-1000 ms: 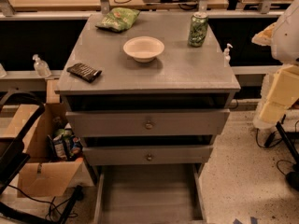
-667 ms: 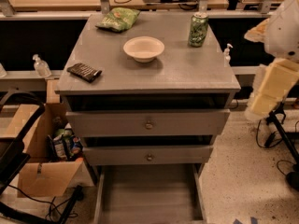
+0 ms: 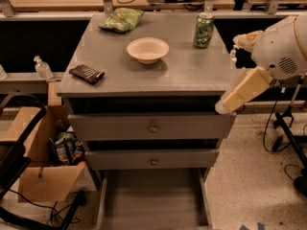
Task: Place rxbar chocolate into bottom drawer
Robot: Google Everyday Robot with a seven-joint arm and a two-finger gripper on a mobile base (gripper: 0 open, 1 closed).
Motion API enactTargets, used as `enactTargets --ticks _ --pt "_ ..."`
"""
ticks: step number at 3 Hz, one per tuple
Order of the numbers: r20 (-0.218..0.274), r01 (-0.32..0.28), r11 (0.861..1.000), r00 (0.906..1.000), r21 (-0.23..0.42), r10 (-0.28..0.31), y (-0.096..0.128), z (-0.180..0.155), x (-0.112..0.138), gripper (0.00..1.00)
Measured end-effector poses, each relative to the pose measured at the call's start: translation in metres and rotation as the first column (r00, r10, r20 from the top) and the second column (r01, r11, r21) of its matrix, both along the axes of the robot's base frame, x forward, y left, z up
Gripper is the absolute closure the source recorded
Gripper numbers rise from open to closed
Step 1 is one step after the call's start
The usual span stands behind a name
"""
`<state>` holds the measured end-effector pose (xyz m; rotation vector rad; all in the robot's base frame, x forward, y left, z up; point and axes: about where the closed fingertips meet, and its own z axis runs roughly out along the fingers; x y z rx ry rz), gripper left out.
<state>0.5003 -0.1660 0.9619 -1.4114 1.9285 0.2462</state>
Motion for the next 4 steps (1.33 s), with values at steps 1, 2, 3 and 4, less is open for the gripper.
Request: enactTargets --ticks 1,2,3,4 --pt "0.072 0.006 0.986 0.9972 0.168 -0.019 0.017 -0.016 0.011 0.0" --pt "0.106 0.04 0.94 0.9911 0.34 -0.08 0.046 -0.031 0.01 0.0" --pt "0.141 0.07 0.919 0.9809 0.388 -0.134 0.053 -0.014 0.021 0.0" --pt "0.134 0.078 0.924 0.9814 0.375 -0.137 0.066 -0.025 0.023 0.0"
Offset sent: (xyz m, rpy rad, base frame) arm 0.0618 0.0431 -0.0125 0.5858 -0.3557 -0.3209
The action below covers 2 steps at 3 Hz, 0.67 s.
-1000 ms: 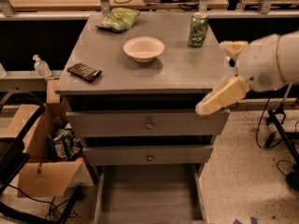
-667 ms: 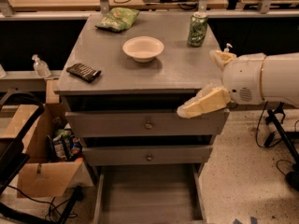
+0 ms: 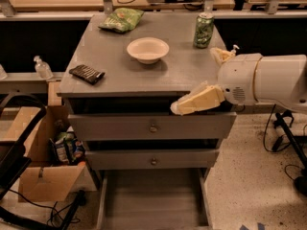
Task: Place rxbar chocolate into bottom drawer
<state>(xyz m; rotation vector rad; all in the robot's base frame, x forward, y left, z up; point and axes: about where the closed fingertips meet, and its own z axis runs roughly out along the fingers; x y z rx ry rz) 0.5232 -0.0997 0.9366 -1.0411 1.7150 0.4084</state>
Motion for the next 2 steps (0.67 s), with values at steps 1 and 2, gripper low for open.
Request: enactTargets --ticks 1,2 --pt "-0.02 0.035 0.999 0.9992 0.033 -0.035 0.029 -0.027 0.016 0.0" --pt "-0.017 0.105 0.991 0.9945 0.081 -0.103 0.065 -0.051 0.065 0.0"
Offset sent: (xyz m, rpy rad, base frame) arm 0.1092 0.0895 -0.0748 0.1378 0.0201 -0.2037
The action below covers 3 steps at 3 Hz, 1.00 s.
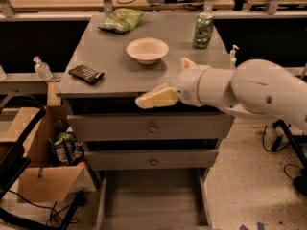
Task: Place rxbar chocolate into bottom drawer
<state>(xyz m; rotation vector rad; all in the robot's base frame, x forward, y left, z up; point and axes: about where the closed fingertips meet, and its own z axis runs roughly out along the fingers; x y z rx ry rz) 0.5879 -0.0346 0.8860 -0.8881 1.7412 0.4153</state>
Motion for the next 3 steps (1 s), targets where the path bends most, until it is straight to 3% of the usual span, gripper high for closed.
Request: enactTargets --ticks 1,2,3 --pt "0.029 0.011 1.0 0.9995 0.025 -0.012 0.027 -0.001 0.033 0.0" --pt "0.095 -0.062 0.998 0.9937 0.028 0.059 0.071 0.015 0.067 0.0" --pt "0.13 -0.131 0.991 0.9833 0.02 0.128 0.104 0.027 0.082 0.0"
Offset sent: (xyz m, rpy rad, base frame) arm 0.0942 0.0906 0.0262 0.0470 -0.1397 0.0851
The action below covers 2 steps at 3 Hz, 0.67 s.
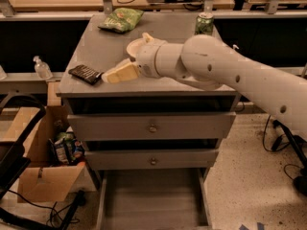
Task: Place rxbar chocolate into bottom drawer
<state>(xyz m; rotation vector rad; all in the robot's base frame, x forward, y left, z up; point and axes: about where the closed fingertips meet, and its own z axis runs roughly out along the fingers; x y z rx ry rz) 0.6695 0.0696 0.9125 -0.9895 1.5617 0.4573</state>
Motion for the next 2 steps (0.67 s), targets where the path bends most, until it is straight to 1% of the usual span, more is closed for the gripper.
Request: enactTargets --ticks 1,2 --pt "0.004 -0.005 1.0 1.0 0.003 0.005 0.004 0.003 0.0 0.0" --pt "0.005 -0.014 0.999 0.9999 -0.051 0.014 0.017 -0.003 0.008 0.0"
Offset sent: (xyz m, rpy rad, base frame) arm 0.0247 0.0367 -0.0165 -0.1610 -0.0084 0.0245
